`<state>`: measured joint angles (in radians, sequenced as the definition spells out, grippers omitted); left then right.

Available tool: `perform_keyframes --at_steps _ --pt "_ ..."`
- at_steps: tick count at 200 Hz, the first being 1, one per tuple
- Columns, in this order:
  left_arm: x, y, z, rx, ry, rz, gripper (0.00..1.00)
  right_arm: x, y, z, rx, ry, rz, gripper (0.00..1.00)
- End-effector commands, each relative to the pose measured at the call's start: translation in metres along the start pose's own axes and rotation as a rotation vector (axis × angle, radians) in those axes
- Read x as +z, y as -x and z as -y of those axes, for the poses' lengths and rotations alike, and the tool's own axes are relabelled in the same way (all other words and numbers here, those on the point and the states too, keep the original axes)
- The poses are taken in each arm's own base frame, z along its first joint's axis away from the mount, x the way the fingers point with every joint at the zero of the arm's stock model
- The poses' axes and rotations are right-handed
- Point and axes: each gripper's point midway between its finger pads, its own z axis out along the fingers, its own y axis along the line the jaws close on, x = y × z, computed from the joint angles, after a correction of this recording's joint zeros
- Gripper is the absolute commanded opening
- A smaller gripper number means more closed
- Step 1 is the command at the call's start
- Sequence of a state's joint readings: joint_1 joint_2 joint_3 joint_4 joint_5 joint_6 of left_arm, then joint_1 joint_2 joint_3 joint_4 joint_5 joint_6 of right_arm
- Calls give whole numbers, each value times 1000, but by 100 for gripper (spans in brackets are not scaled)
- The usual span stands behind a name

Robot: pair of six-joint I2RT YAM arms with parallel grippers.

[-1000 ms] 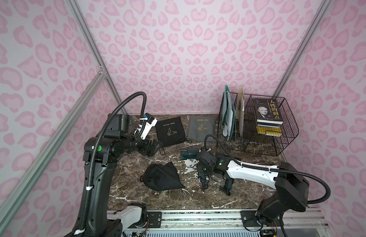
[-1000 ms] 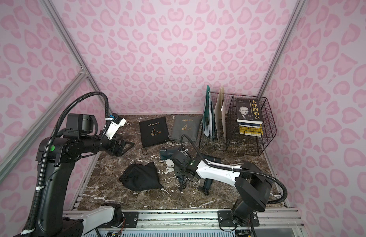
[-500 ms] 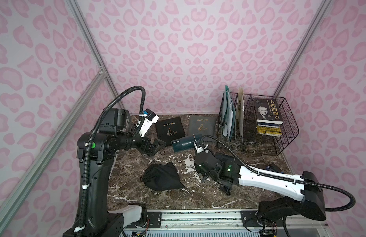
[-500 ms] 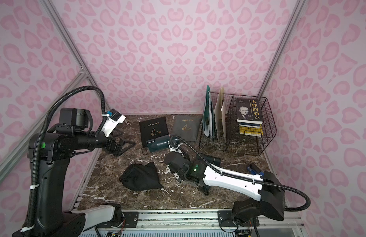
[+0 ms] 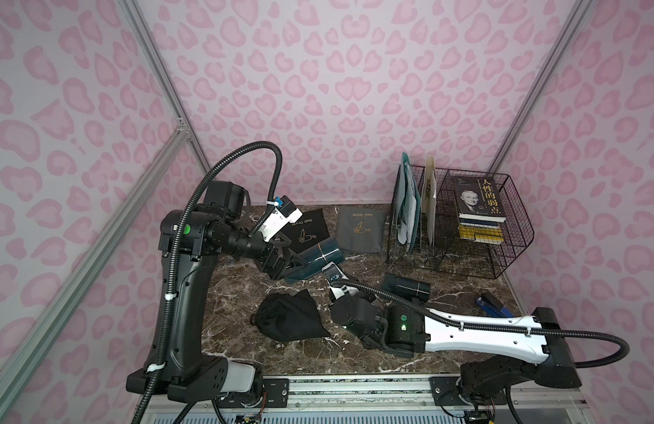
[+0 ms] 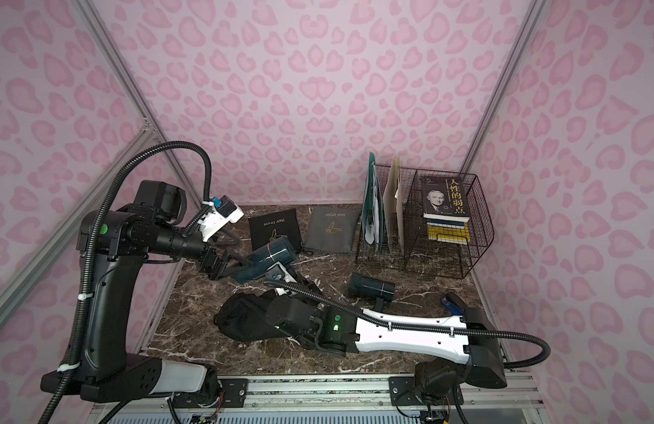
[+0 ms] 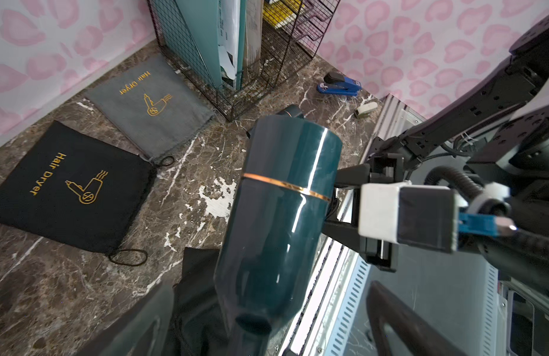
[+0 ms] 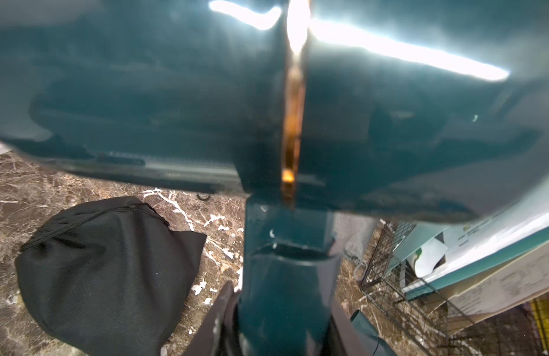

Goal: Pack away hair dryers
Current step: Fold the hair dryer.

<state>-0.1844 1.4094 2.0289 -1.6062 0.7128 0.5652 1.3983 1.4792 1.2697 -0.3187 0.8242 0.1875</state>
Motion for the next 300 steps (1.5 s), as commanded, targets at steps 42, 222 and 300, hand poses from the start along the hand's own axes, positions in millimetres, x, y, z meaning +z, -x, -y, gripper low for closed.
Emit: perform_keyframes --at_steps 42,222,300 --pt "6 -36 30 55 -127 -119 92 -7 17 -2 -61 -107 49 2" --pt "22 -66 38 51 -207 -247 73 -18 29 -14 -103 -142 103 3" --pt "23 -68 44 37 -238 -248 77 -19 34 -12 -92 -162 122 3"
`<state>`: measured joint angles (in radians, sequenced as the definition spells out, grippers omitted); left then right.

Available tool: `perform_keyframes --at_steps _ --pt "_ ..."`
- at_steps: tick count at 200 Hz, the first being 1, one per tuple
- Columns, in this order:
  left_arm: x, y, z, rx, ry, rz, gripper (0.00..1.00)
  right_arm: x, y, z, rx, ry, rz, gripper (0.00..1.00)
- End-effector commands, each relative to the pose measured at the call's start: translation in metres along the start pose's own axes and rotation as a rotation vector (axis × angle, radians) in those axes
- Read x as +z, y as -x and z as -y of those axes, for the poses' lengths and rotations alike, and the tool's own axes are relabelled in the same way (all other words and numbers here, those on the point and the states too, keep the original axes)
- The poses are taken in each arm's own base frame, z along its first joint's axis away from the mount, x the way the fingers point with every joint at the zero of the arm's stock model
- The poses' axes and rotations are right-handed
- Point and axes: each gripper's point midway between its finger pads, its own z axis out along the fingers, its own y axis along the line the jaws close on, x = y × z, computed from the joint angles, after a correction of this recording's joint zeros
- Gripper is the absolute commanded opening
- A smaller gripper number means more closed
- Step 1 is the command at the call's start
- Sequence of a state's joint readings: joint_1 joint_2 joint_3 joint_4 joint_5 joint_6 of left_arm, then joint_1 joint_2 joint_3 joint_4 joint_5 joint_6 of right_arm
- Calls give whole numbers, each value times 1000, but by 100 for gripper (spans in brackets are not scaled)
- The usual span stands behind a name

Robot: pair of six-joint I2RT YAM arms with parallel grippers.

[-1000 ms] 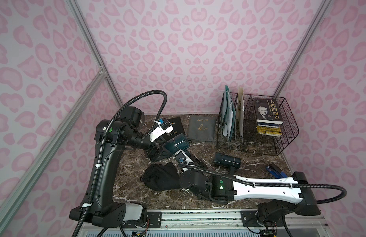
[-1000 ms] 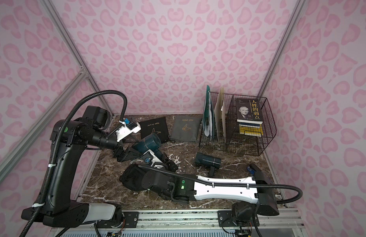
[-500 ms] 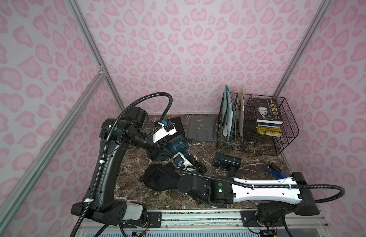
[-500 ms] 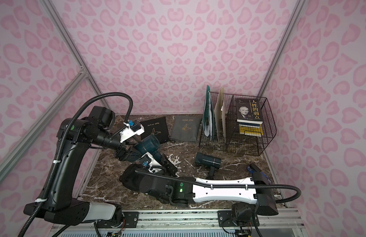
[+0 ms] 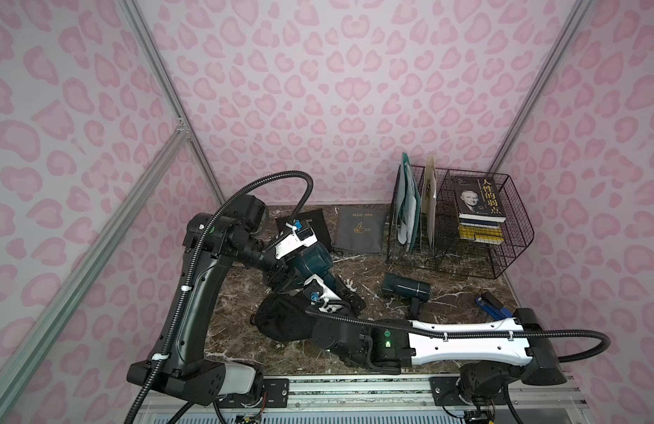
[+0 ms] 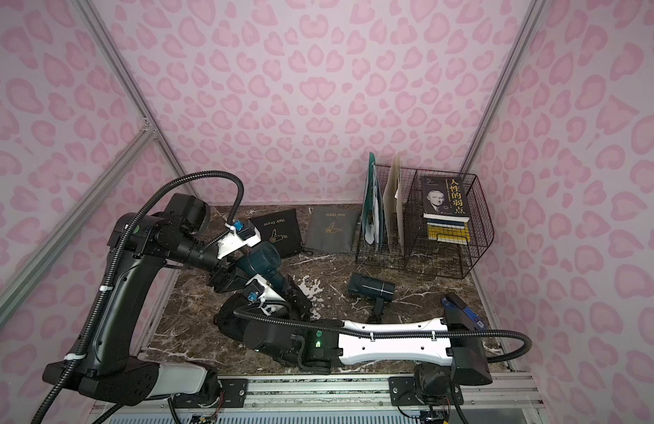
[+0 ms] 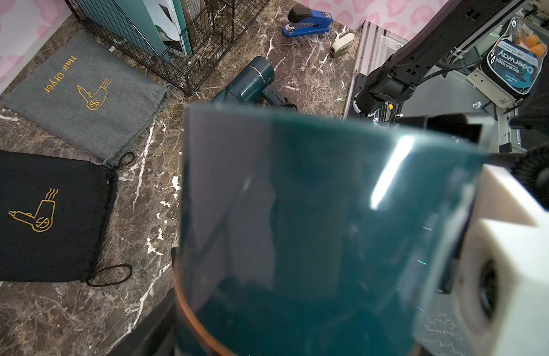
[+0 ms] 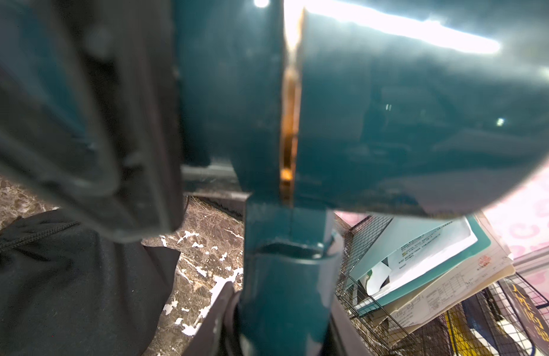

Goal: Pack away hair dryers
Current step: Fold the hair dryer.

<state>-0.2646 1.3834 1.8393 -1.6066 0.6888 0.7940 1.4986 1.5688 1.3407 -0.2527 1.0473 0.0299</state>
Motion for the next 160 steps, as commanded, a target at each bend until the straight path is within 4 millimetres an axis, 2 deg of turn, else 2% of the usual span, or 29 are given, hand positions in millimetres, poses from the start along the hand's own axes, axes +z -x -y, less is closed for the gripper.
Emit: perform_keyframes --at_steps 1,28,40,67,79,82,92,96,101,110,150,160 --pt "-4 -26 38 -138 -143 -99 77 -1 11 7 54 -36 30 3" --pt "-3 -26 41 -141 -158 -91 70 -2 16 5 59 -33 42 4" --pt "-3 -26 42 -141 -159 -92 62 -1 15 3 46 -35 40 4" --pt "-2 -25 43 -144 -164 -88 36 0 12 -1 32 -36 34 10" --pt "-3 -24 42 -148 -162 -87 19 1 10 -2 25 -35 28 16" --pt "-3 -24 42 -150 -161 -87 15 -1 19 2 48 -35 38 17" --pt "-3 -23 41 -154 -157 -89 3 -2 19 2 50 -34 35 21" --pt "-3 -22 40 -156 -155 -90 2 -2 19 2 49 -35 33 22" --pt "-3 -22 40 -157 -154 -89 2 -2 18 2 48 -36 30 29" --pt "-5 -20 39 -154 -148 -84 2 -3 16 3 51 -37 25 36" --pt "-12 -13 32 -114 -85 -71 2 -4 4 -1 66 31 -34 56" --pt "-14 -10 30 -109 -75 -69 2 -4 1 -2 77 64 -54 58"
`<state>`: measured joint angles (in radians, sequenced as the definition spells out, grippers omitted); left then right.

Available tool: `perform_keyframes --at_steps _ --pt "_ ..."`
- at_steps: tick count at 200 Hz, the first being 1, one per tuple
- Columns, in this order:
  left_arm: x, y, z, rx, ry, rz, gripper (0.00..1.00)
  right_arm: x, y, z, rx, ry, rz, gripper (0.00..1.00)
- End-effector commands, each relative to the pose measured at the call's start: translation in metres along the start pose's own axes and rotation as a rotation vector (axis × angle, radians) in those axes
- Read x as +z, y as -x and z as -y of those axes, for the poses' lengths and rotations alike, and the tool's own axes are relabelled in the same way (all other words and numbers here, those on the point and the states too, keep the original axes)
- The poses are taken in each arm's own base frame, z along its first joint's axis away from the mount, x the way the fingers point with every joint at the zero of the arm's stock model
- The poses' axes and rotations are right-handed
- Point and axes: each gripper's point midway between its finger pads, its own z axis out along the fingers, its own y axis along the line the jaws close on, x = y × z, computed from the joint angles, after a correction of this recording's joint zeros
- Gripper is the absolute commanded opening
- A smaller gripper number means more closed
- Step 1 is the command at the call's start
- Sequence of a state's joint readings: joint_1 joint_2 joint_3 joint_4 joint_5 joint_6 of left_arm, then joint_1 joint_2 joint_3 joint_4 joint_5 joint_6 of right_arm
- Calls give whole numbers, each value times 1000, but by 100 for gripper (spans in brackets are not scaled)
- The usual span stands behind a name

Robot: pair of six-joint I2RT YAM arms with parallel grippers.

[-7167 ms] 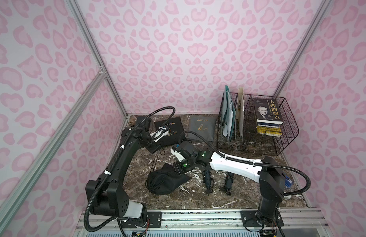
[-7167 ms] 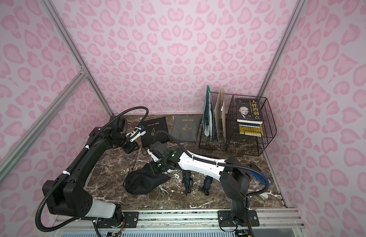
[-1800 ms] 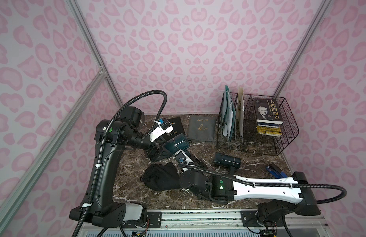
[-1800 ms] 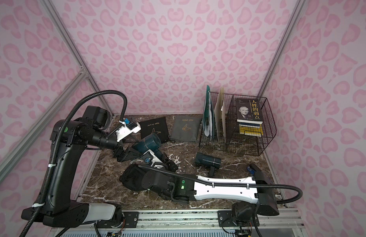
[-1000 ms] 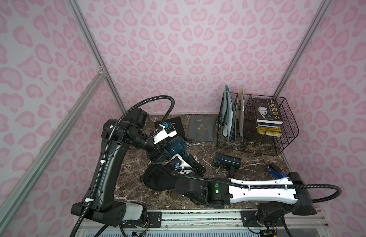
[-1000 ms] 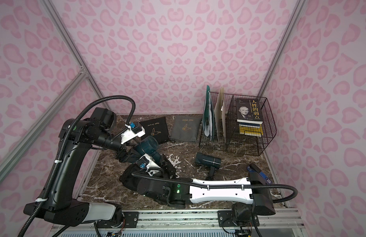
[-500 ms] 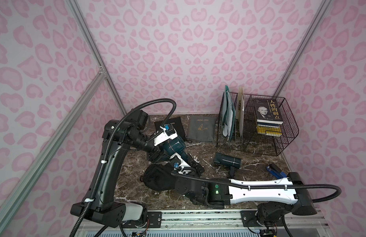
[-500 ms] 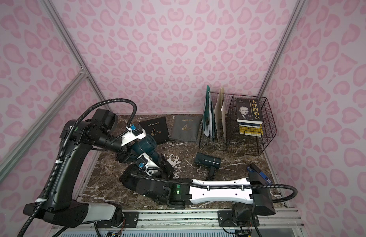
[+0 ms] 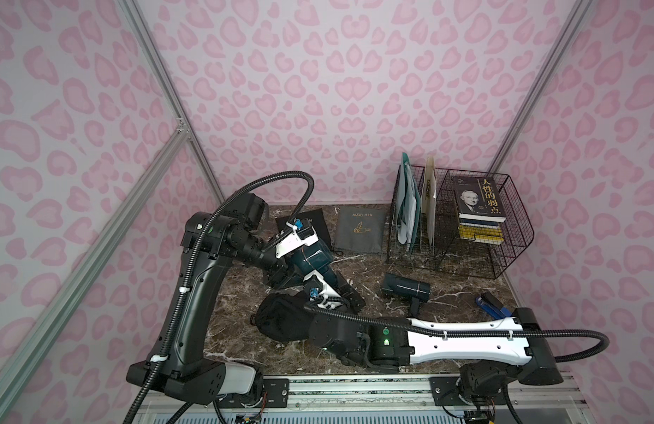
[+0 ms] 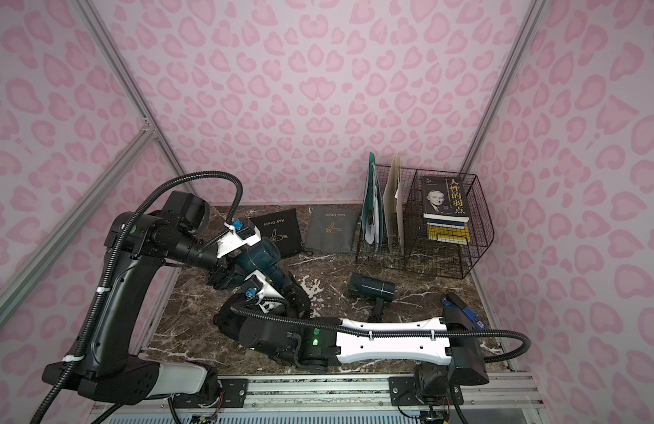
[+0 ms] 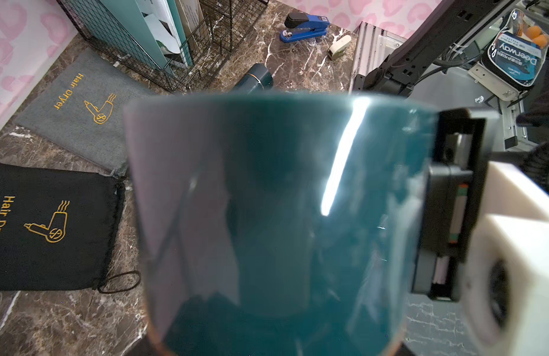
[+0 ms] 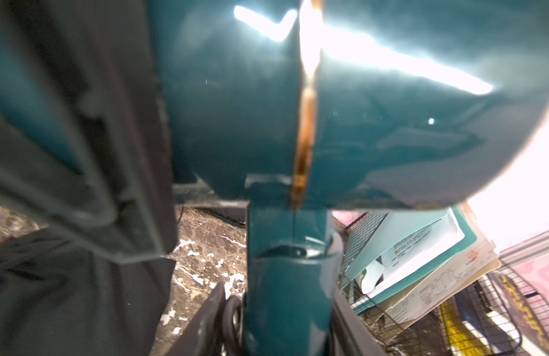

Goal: Pack away hair dryers
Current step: Fold the hair dryer.

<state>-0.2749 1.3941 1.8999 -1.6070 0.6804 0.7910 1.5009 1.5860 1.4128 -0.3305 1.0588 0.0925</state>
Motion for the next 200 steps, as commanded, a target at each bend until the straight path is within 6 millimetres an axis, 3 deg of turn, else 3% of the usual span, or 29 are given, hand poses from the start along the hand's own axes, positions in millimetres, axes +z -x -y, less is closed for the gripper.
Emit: perform_keyframes --at_steps 1,40,84,94,97,121,148,200 --pt "-7 -20 31 -144 -101 -88 2 -2 -11 -6 36 76 -50 58" --pt "-9 -14 28 -144 -95 -69 2 -14 -18 -7 109 222 -106 66" --pt "-13 -5 34 -135 -103 -17 2 -47 10 12 311 503 -84 64" --pt "-14 -2 38 -136 -116 5 2 -54 22 24 387 606 -74 62" --pt "-14 -1 39 -136 -119 13 2 -53 14 23 390 632 -86 62" --pt "-17 5 48 -125 -149 62 2 -61 22 53 505 799 -35 58" --pt "-20 10 58 -114 -179 106 2 -55 20 84 571 911 -10 55" --pt "-22 15 66 -116 -230 136 2 -61 15 74 530 1044 -32 56"
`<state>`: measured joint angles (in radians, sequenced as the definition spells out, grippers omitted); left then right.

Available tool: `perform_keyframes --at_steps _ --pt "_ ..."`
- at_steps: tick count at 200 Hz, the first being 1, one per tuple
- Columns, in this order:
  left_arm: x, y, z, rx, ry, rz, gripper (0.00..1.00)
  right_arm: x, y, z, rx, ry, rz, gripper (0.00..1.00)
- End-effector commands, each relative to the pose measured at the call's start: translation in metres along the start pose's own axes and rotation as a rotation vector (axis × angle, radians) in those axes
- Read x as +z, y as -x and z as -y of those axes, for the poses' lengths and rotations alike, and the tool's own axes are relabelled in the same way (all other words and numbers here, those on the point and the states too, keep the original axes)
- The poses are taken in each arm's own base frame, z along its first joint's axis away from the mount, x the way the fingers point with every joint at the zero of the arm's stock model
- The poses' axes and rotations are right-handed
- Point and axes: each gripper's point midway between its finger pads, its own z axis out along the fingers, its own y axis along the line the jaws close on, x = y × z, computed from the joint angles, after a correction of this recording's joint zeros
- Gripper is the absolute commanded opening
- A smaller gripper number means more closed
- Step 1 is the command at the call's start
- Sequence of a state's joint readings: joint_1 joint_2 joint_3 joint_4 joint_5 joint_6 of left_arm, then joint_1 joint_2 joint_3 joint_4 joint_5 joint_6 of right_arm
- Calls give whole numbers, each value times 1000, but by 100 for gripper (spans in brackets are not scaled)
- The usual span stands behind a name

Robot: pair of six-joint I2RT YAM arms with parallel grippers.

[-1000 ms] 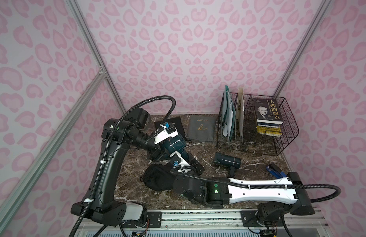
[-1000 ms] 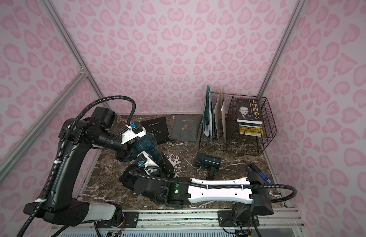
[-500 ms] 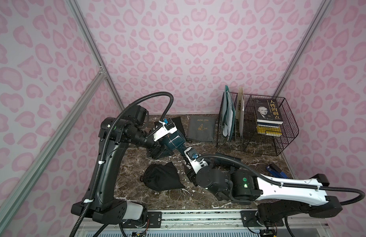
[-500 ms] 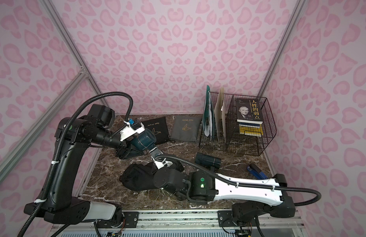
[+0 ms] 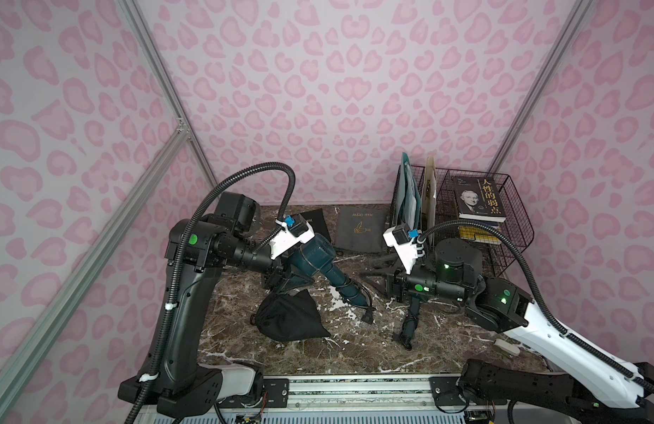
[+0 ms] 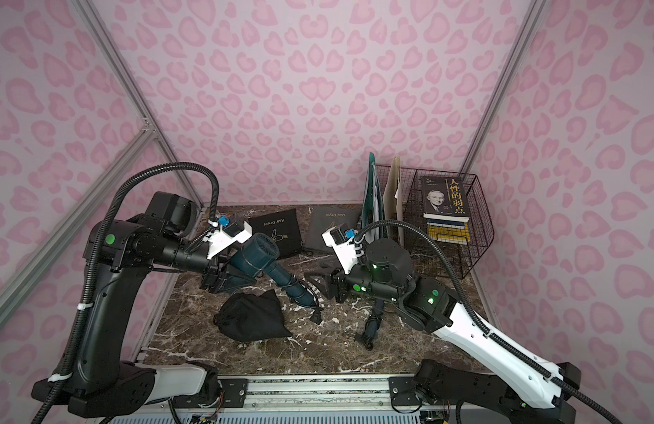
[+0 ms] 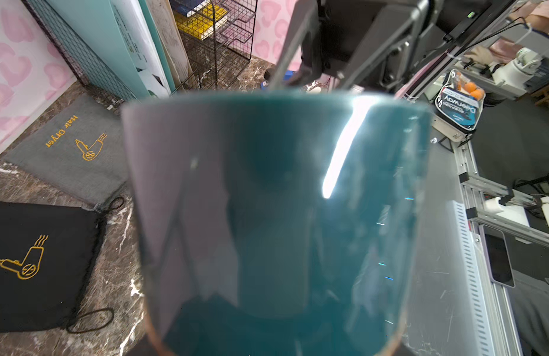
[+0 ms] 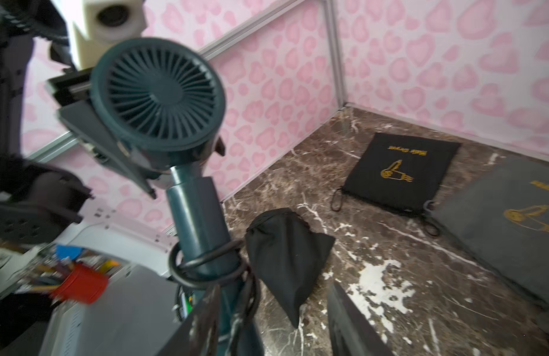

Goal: Pack away hair dryers
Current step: Fold the hair dryer.

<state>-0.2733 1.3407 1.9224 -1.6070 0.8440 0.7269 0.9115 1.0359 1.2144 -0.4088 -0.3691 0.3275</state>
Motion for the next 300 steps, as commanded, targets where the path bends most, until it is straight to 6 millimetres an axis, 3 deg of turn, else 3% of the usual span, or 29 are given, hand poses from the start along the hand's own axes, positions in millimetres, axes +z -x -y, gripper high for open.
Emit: perform_keyframes --at_steps 1,67,94,175,261,300 --pt "-3 -9 33 -115 -144 -11 2 3 -7 -22 -29 148 -40 56" --pt "0 -6 32 -140 -154 9 2 -6 -6 -37 -27 261 -12 54" --pt "-1 -3 33 -140 -165 21 2 4 -16 -31 -9 256 -54 54" --pt "-2 2 23 -129 -102 35 2 24 -31 -45 7 329 -131 46" --pt "-1 9 14 -114 -54 81 2 38 -45 -63 15 375 -179 22" --pt "0 11 7 -136 -22 111 2 33 -36 -78 18 434 -133 0"
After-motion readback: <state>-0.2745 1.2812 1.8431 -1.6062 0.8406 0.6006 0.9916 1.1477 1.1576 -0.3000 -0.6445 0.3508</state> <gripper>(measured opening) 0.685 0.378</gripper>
